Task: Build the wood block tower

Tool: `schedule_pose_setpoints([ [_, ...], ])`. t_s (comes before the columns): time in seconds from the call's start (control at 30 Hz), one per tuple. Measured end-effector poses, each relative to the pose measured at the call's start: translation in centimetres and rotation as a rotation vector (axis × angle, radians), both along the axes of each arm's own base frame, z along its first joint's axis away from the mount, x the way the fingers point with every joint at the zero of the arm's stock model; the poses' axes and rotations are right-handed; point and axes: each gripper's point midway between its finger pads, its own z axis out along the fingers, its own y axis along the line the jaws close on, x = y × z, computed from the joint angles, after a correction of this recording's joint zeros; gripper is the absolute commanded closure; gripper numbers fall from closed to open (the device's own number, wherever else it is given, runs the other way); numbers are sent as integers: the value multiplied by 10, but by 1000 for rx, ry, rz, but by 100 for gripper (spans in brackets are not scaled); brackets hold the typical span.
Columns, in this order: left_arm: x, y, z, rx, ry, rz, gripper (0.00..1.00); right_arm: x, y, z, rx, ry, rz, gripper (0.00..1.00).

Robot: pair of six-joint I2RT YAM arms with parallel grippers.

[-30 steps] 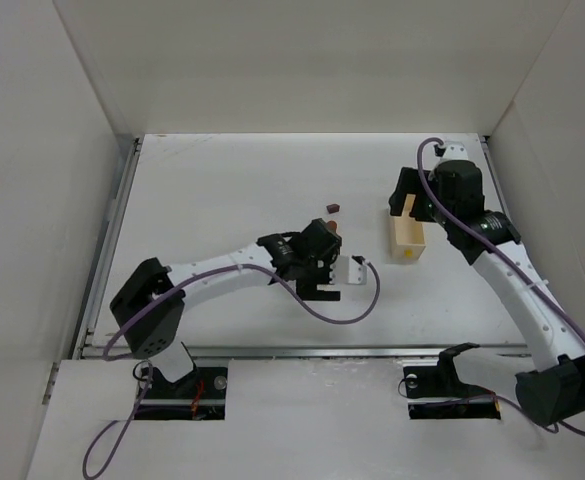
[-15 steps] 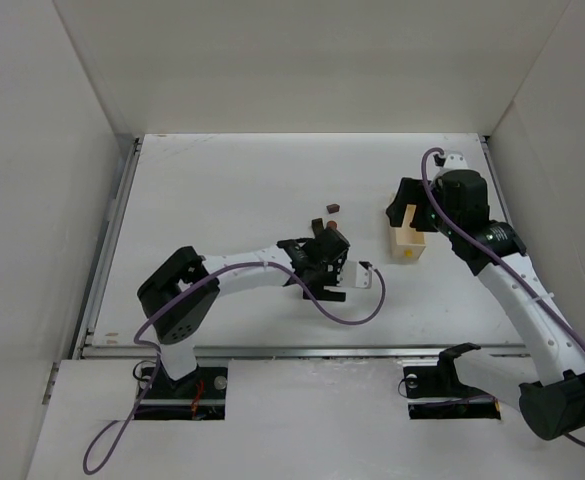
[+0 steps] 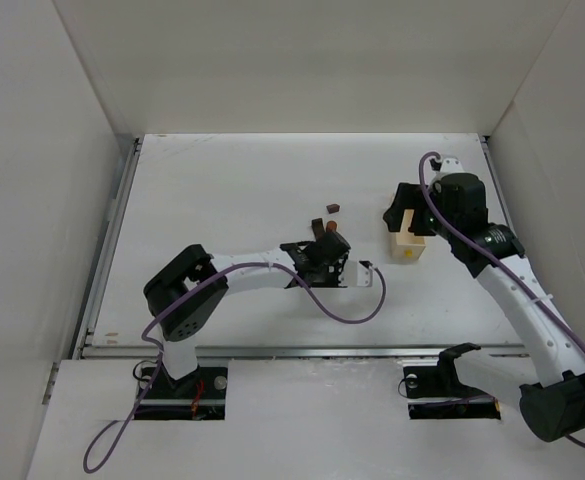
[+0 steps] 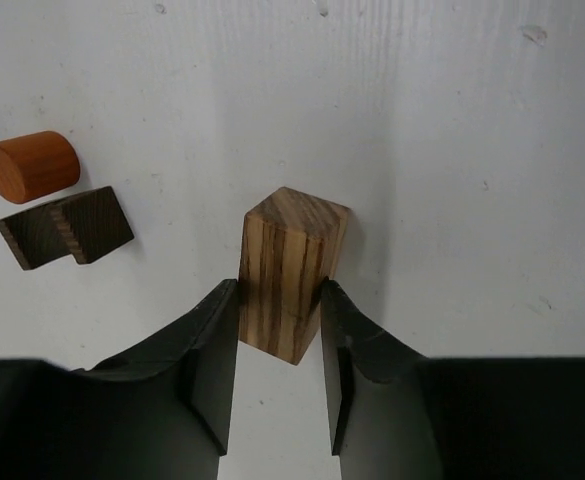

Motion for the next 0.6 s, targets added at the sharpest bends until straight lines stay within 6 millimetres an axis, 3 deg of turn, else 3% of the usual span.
schedule_pose_setpoints([
  [0.23, 10, 5, 0, -42, 20, 80, 100, -2, 3, -3, 7, 9, 15, 0],
  [0.43, 27, 20, 0, -76, 47, 201, 100, -2, 9, -5, 23, 22, 45, 0],
  [0.6, 49, 53, 1, -105, 72, 352, 100, 8, 17, -28, 38, 100, 42, 0],
])
